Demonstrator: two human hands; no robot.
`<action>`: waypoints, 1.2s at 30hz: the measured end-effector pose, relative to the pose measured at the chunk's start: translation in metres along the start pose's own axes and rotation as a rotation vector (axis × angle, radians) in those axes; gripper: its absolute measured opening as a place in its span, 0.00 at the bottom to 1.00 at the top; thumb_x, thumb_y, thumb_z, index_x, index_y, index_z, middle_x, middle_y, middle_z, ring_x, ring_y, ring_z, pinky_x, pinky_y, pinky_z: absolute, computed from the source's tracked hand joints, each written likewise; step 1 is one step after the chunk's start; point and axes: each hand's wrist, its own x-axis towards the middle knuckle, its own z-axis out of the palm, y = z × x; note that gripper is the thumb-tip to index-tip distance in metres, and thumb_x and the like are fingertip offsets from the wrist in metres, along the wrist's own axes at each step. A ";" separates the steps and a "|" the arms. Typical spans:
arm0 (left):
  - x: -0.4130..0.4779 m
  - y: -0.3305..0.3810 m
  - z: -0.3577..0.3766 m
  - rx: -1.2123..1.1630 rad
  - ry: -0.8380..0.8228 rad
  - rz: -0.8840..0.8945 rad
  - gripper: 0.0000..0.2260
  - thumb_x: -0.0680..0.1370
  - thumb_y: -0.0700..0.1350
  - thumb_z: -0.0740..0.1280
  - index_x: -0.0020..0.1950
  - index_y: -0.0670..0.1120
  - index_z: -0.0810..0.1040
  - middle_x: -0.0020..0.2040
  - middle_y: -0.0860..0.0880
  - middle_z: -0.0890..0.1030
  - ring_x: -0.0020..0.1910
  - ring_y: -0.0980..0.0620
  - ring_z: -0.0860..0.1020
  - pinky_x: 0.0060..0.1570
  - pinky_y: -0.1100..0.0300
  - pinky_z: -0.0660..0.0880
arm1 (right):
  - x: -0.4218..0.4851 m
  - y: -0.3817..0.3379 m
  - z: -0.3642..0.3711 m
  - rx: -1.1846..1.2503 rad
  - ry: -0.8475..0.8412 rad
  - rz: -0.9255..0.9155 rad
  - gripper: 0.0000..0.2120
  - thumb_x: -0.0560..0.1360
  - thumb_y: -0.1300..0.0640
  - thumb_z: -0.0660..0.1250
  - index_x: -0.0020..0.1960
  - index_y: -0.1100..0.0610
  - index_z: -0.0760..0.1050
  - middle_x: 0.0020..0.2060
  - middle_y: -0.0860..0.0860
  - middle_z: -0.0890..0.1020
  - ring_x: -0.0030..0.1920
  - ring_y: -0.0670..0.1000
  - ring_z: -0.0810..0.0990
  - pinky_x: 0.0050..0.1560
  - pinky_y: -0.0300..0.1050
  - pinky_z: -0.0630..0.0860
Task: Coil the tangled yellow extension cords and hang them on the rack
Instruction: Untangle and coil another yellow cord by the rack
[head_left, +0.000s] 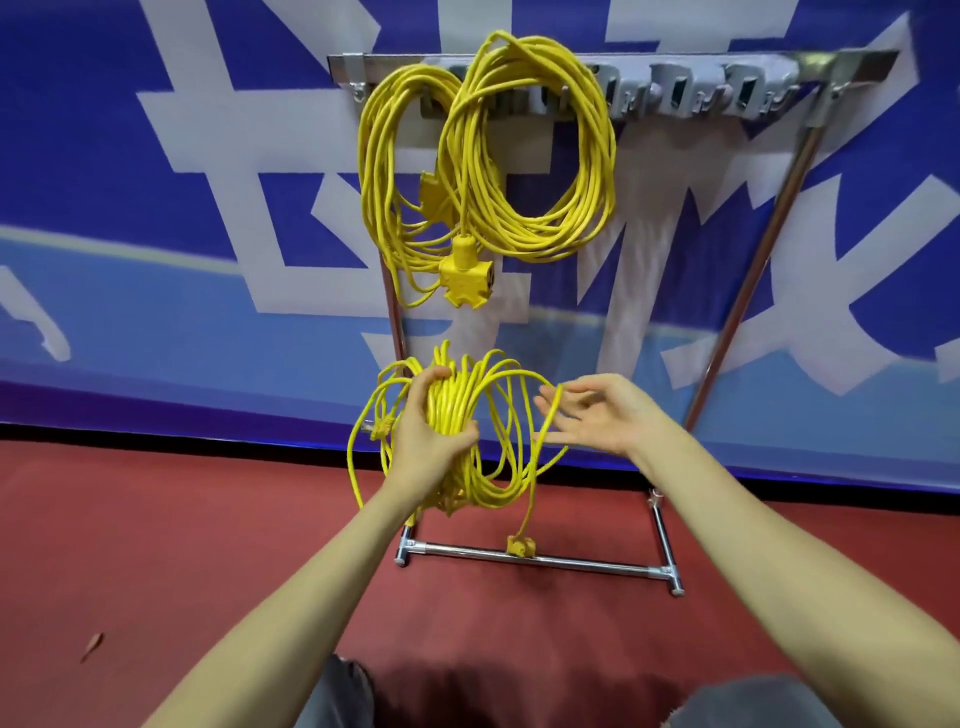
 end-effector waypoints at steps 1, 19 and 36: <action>-0.001 0.001 0.003 -0.028 0.029 -0.012 0.26 0.66 0.38 0.73 0.59 0.55 0.71 0.55 0.49 0.78 0.49 0.49 0.80 0.51 0.59 0.77 | 0.002 0.005 0.008 -0.036 -0.003 -0.010 0.05 0.73 0.66 0.60 0.46 0.61 0.73 0.46 0.55 0.81 0.49 0.55 0.80 0.60 0.70 0.65; 0.021 0.014 0.006 -0.076 0.020 0.134 0.29 0.67 0.37 0.77 0.64 0.49 0.71 0.61 0.53 0.75 0.63 0.52 0.74 0.66 0.57 0.69 | -0.025 -0.034 0.084 0.213 0.065 -0.217 0.04 0.80 0.70 0.53 0.49 0.67 0.67 0.50 0.63 0.67 0.64 0.61 0.73 0.65 0.59 0.67; -0.007 0.023 0.018 -0.666 -0.190 -0.269 0.29 0.62 0.38 0.78 0.60 0.51 0.72 0.48 0.41 0.81 0.38 0.48 0.81 0.38 0.56 0.79 | -0.010 -0.016 0.098 0.408 0.244 -0.252 0.13 0.81 0.63 0.56 0.64 0.67 0.65 0.48 0.60 0.66 0.60 0.59 0.70 0.66 0.57 0.69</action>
